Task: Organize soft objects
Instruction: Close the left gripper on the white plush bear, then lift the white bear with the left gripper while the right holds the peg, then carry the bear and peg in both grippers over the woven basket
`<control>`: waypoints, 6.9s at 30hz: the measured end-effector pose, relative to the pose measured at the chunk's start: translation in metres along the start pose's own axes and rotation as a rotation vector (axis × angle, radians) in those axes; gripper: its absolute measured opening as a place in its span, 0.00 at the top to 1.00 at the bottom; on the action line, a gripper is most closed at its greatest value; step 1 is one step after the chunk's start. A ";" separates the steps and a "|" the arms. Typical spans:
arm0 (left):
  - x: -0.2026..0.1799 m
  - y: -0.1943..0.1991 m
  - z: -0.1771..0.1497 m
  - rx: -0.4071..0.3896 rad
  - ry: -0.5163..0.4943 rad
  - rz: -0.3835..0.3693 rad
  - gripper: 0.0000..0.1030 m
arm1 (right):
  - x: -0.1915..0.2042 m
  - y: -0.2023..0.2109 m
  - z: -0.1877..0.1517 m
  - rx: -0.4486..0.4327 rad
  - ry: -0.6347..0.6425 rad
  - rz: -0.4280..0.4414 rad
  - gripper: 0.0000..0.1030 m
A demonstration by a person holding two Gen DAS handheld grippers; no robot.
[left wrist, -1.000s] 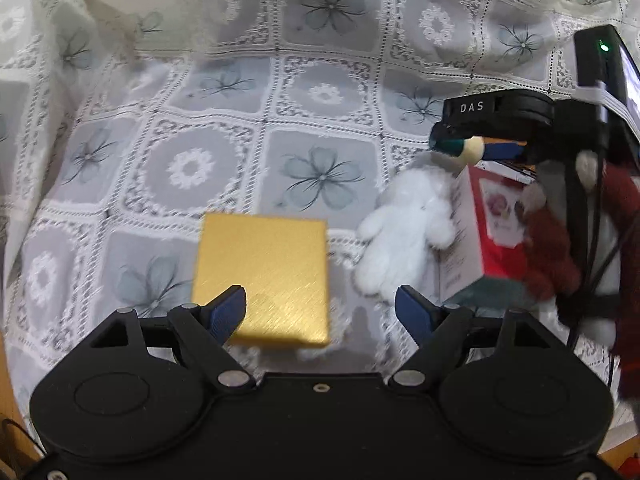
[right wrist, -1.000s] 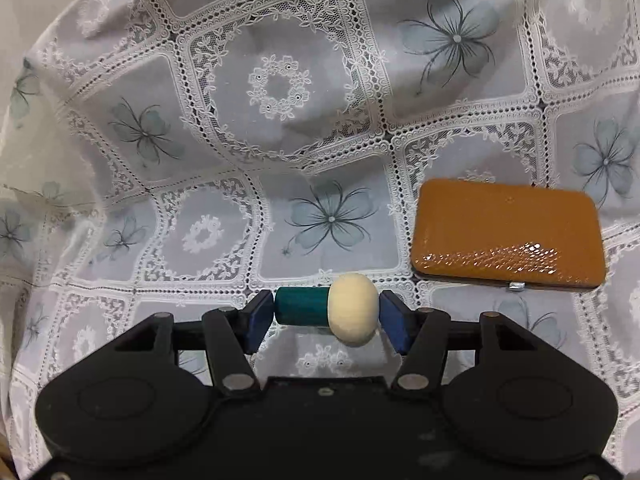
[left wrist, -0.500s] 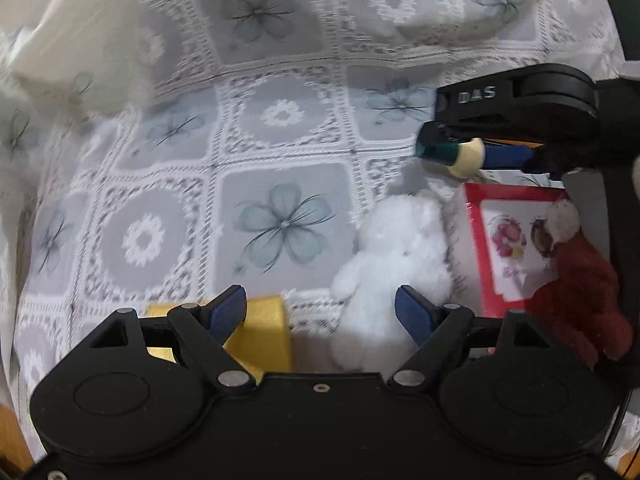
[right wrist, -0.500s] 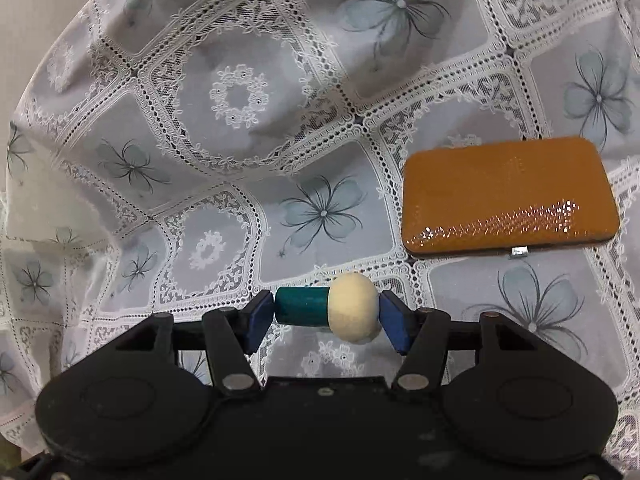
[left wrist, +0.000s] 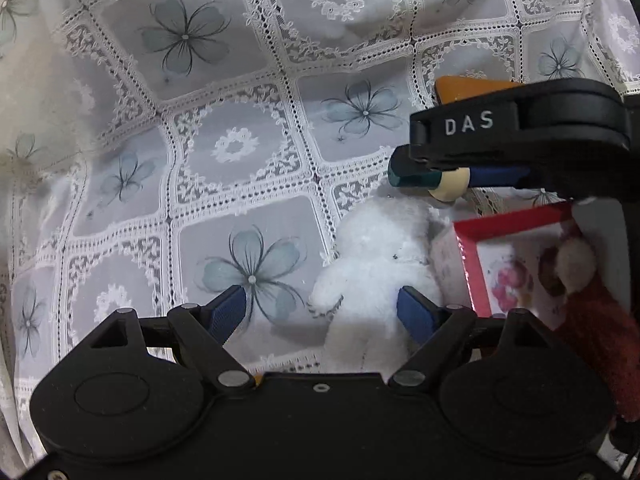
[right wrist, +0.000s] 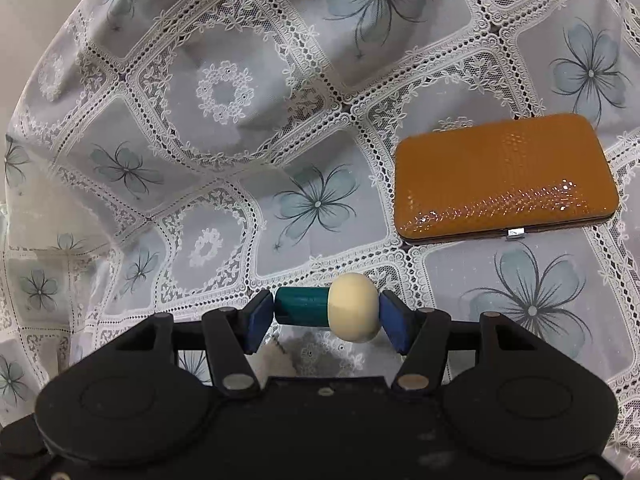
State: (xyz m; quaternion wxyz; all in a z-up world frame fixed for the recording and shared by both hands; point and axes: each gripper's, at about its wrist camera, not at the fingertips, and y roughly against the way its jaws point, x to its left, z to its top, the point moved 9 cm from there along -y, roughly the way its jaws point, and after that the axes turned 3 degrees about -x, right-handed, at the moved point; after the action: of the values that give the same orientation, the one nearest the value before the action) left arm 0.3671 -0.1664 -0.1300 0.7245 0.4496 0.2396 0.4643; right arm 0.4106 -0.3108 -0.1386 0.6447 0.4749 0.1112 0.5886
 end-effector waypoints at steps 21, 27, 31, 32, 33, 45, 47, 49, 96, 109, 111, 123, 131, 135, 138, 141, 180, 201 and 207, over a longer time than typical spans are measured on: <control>0.012 0.000 0.018 -0.071 0.070 -0.064 0.92 | -0.006 -0.001 0.003 0.005 -0.040 -0.023 0.43; 0.059 -0.001 0.020 -0.018 0.177 0.035 0.89 | -0.004 -0.002 0.002 0.004 -0.031 -0.030 0.43; 0.058 0.003 0.019 -0.040 0.148 0.001 0.26 | -0.005 -0.003 0.003 0.008 -0.035 -0.026 0.43; 0.052 0.003 0.020 -0.048 0.124 -0.019 0.21 | -0.005 -0.003 0.003 0.009 -0.038 -0.025 0.43; 0.045 0.005 0.021 -0.066 0.091 -0.028 0.20 | -0.005 -0.003 0.003 0.008 -0.039 -0.024 0.43; 0.002 -0.012 0.031 -0.146 -0.158 0.003 0.15 | -0.006 -0.003 0.003 0.007 -0.039 -0.022 0.42; 0.009 -0.014 0.032 -0.139 -0.121 -0.010 0.15 | -0.007 -0.003 0.003 0.009 -0.043 -0.020 0.42; 0.012 -0.014 0.030 -0.139 -0.131 -0.029 0.13 | -0.007 -0.003 0.003 0.008 -0.045 -0.019 0.42; 0.032 -0.035 0.013 -0.039 0.030 -0.022 0.27 | -0.003 -0.005 0.001 0.021 0.002 -0.035 0.39; 0.015 -0.045 0.017 -0.105 -0.112 0.060 0.16 | -0.005 -0.016 -0.001 0.078 0.009 -0.073 0.32; 0.015 -0.047 0.021 -0.106 -0.139 0.051 0.15 | -0.004 -0.016 -0.001 0.077 0.013 -0.073 0.32; 0.022 -0.034 0.027 -0.144 -0.138 -0.009 0.10 | -0.002 0.000 0.004 0.034 0.022 -0.033 0.45; 0.011 -0.034 0.035 -0.163 -0.155 -0.048 0.08 | -0.027 0.018 0.019 0.041 0.000 -0.059 0.45; 0.014 -0.040 0.038 -0.135 -0.096 -0.100 0.08 | -0.032 0.025 0.025 0.036 0.003 -0.061 0.45; 0.015 -0.037 0.037 -0.125 -0.045 -0.159 0.05 | -0.034 0.029 0.028 0.036 0.019 -0.066 0.44; 0.019 -0.036 0.036 -0.121 0.013 -0.184 0.05 | -0.035 0.031 0.027 0.032 0.026 -0.072 0.44; -0.091 0.061 0.092 -0.159 0.125 -0.289 0.49 | -0.120 0.178 0.019 -0.109 -0.037 -0.183 0.44; -0.196 0.110 -0.004 -0.001 -0.008 -0.461 0.49 | -0.152 0.260 -0.125 0.003 -0.021 -0.212 0.44; -0.159 0.152 -0.049 -0.019 0.035 -0.439 0.49 | -0.130 0.272 -0.162 0.040 0.002 -0.188 0.44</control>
State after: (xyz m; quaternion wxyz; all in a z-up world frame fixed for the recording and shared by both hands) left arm 0.1879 -0.2615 -0.0323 0.8080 0.3717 0.3401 0.3055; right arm 0.0828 -0.3843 -0.0754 0.6876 0.4744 0.1676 0.5235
